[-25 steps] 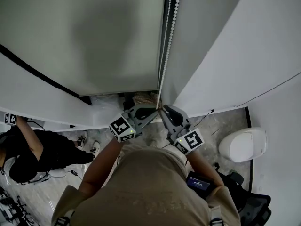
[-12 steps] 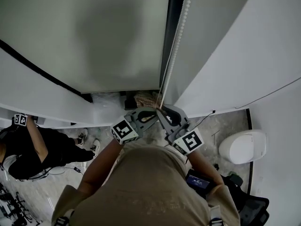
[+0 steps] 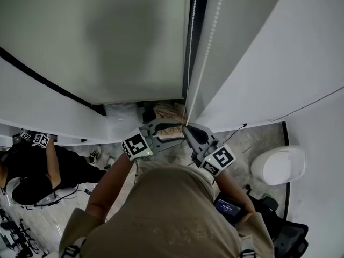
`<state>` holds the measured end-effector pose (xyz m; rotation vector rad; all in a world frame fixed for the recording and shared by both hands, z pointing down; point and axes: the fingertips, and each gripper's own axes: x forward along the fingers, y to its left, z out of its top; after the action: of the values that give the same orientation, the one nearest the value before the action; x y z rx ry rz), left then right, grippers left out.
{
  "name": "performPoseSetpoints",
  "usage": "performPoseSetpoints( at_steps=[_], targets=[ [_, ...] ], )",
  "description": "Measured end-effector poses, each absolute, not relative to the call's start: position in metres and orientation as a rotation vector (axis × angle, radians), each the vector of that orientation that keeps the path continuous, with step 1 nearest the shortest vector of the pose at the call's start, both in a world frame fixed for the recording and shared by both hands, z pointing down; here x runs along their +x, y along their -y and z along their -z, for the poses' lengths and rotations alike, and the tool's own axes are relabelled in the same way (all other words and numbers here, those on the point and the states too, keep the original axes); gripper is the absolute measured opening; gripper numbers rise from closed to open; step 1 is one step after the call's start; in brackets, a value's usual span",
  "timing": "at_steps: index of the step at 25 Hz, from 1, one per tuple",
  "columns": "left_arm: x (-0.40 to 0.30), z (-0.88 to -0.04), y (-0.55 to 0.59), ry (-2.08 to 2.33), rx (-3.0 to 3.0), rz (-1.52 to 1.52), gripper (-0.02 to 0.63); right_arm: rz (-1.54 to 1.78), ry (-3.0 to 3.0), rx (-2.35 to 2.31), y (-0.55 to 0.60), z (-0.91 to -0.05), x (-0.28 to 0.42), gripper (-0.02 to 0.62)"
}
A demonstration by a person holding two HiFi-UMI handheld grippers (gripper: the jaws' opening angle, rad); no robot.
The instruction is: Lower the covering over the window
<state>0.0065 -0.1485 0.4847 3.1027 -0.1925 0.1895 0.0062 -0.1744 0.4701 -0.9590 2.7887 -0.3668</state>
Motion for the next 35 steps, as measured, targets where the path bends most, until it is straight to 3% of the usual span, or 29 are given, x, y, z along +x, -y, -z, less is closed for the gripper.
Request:
performPoseSetpoints(
  at_steps=[3, 10, 11, 12, 13, 17, 19, 26, 35],
  targets=[
    [-0.001, -0.479, 0.151, 0.108, 3.102, -0.171, 0.202, 0.391, -2.775, -0.988, 0.177, -0.474, 0.017, 0.008],
    [0.000, -0.406, 0.189, 0.304, 3.001, 0.194, 0.201, 0.380, -2.876, -0.945, 0.168, -0.498, -0.006, 0.008],
    [0.004, -0.405, 0.190, 0.322, 3.006, 0.190, 0.190, 0.401, -2.889, -0.948, 0.167, -0.504, -0.007, 0.008],
    [0.005, -0.407, 0.191, 0.340, 3.013, 0.187, 0.082, 0.415, -2.899, -0.956, 0.167, -0.508, -0.006, 0.008],
    [0.005, -0.408, 0.191, 0.355, 3.015, 0.191, 0.029, 0.414, -2.911, -0.969, 0.167, -0.510, -0.005, 0.008],
    [-0.005, -0.409, 0.189, 0.456, 3.067, 0.211, 0.023, 0.292, -2.824, -0.985, 0.165, -0.489, 0.004, 0.016],
    [-0.010, -0.411, 0.189, 0.488, 3.093, 0.189, 0.020, 0.227, -2.677, -0.996, 0.163, -0.459, 0.015, 0.161],
    [0.005, -0.462, 0.162, 0.374, 3.048, 0.028, 0.018, 0.112, -2.697, -1.001, 0.161, -0.417, 0.010, 0.155],
    [0.002, -0.496, 0.146, 0.353, 2.989, -0.034, 0.017, 0.159, -2.843, -0.986, 0.167, -0.435, -0.012, 0.012]
  ],
)
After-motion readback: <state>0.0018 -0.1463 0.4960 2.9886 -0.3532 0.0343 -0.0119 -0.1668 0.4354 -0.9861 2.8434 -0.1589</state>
